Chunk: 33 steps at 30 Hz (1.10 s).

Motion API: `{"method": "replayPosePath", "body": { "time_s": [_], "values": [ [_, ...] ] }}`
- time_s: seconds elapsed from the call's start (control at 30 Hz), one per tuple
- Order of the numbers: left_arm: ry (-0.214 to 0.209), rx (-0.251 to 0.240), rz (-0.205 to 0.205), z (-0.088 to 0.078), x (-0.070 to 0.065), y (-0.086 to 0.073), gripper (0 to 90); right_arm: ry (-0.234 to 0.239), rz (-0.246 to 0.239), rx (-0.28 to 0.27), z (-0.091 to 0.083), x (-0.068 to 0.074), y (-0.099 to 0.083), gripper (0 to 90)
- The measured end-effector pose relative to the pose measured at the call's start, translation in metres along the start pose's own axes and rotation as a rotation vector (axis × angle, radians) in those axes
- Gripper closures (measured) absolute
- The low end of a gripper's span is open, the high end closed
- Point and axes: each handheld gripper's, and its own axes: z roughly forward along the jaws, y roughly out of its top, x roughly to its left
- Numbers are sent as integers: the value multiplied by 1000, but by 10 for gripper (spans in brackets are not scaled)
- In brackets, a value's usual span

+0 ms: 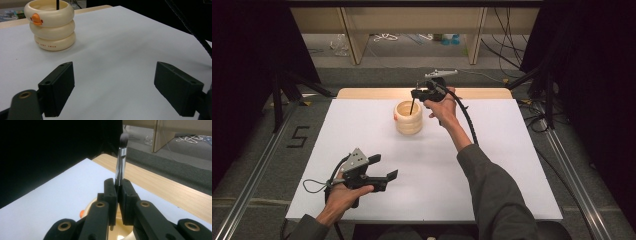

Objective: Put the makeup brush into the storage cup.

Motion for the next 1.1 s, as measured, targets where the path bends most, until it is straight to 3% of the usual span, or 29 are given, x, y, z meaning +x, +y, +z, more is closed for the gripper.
{"method": "replayPosePath", "body": {
  "time_s": [1.1],
  "values": [
    [0,-2,-4,0,0,0,160,-2,-6,57,14,1,-16,855]
  ]
}}
